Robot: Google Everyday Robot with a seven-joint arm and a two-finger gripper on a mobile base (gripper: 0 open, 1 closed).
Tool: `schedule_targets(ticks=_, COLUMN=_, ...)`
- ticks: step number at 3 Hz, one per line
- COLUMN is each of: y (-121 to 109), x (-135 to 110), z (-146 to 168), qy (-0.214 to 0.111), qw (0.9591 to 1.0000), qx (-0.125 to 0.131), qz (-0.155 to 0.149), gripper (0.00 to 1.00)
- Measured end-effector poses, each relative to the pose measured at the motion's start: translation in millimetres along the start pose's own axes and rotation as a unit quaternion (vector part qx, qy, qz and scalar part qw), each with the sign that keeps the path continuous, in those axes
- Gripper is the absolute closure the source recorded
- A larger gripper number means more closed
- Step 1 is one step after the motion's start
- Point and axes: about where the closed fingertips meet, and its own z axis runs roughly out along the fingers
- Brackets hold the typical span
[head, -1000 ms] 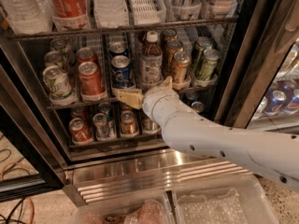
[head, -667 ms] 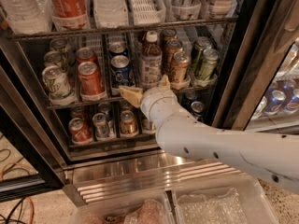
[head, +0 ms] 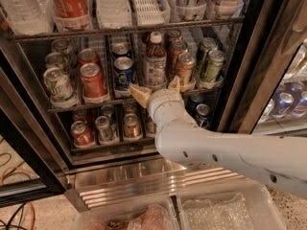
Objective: Pick blue plastic bottle from middle shelf of fridge
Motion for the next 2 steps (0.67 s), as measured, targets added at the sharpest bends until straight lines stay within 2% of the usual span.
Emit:
schedule_targets(ticks=1, y=-8.2, x=-1.8, z=1.7, qy=-0.007, qw=0.9998, qx=0.021, qz=-0.001, gripper=0.33)
schedule_targets(ticks=2, y=-9.7, x=-3.9, z=3.9, qy=-0.013, qw=0.9995, qx=0.027, qz=-0.003, gripper=0.34)
